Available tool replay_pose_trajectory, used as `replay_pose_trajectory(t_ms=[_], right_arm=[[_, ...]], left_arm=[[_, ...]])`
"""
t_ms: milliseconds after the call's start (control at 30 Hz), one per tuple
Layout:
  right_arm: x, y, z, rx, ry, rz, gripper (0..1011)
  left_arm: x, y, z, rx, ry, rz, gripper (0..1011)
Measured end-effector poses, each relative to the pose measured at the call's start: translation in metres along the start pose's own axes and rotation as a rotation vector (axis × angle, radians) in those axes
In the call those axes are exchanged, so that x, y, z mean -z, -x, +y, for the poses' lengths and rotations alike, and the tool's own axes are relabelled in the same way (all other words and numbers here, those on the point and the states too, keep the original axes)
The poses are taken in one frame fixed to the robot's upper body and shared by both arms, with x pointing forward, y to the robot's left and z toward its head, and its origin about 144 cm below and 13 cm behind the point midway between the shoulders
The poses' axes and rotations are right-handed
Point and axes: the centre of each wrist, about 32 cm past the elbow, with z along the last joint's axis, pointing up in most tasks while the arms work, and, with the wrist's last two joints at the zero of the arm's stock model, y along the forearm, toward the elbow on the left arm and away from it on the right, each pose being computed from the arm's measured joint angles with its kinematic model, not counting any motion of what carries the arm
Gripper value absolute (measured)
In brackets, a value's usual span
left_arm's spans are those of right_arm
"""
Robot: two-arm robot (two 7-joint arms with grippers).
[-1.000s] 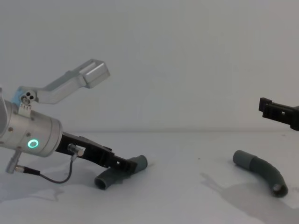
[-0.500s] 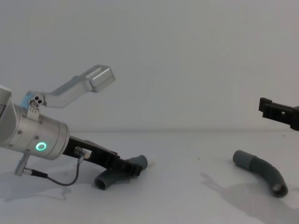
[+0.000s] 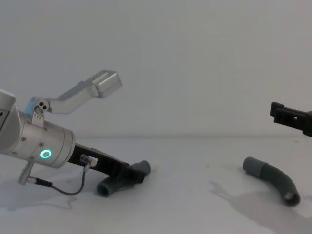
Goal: Use both hands to pick up one end of the pipe from the table, align the ends, and insert them.
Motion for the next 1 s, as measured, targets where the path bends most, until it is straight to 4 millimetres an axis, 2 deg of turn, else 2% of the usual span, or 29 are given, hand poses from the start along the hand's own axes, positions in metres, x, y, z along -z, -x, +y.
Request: replay_pose_trajectory(t_ms=[33,167,200,300,1000], right_arm=[[0.0,0.0,0.0,0.0,0.0,0.0,1001],[0.0,0.0,0.0,0.0,0.0,0.0,1001],[0.0,0.0,0.0,0.0,0.0,0.0,1001],[0.0,0.0,0.0,0.0,0.0,0.0,1001],[-0.0047,-0.001,0.0043,-0.036,0.016,-0.021,1001]], left_arm=[[0.0,0.0,-0.0001,0.0,0.0,0.0,580],[0.0,0.0,-0.0007,0.001,-0.001,0.001,477],[0.0,0.0,-0.0008,0.001,-0.001,0.002,419],[-0.0001,-0.0001,-0.001,0.002,-0.001,0.002,370],[-0.0002,-0.0003,-0.0016,0.003,-0.002,0.003,370]])
